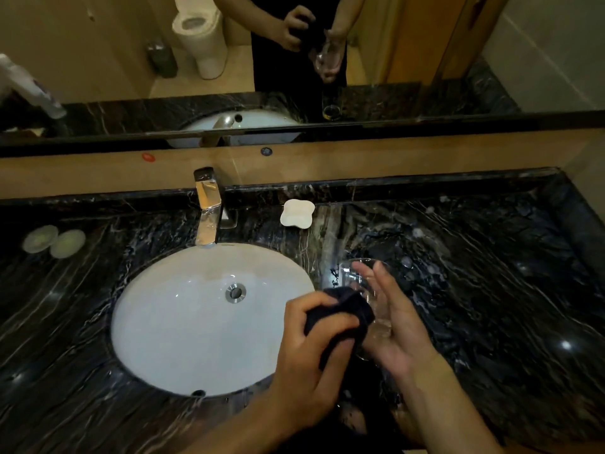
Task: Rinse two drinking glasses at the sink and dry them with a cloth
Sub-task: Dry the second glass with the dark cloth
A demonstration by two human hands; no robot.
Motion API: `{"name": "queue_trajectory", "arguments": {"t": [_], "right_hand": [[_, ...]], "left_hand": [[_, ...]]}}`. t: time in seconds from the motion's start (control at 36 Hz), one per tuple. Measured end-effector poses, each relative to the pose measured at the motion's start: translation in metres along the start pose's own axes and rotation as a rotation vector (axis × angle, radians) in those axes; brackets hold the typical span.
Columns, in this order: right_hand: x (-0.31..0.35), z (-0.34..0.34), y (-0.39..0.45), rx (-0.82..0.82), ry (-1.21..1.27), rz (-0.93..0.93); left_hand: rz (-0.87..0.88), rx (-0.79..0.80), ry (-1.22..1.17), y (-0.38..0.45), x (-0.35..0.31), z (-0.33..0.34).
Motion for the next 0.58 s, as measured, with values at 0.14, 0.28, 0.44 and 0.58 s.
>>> {"name": "queue_trajectory", "arguments": {"t": [0.14, 0.28, 0.44, 0.58], "right_hand": [[-0.005, -0.003, -0.002, -0.098, 0.017, 0.067], [-0.003, 0.006, -0.008, 0.001, 0.018, 0.09], [-0.006, 0.006, -0.005, 0.011, -0.06, 0.046], [0.001, 0.002, -0.003, -0.085, 0.012, 0.032]], "left_hand": [[0.119, -0.003, 0.03, 0.001, -0.002, -0.005], [-0.009, -0.119, 0.053, 0.032, 0.006, -0.008], [-0.163, -0.126, 0.023, 0.059, 0.014, -0.002], [-0.126, -0.043, -0.003, 0.036, 0.006, 0.006]]}}
Point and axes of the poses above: each hand's wrist, its own y-axis towards the middle knuckle, its own z-axis out of the palm, x = y × z, the point moved 5 cm from there along y, towards the middle knuckle, and after that the axes turned 8 degrees about -z, right-handed, at the moved point
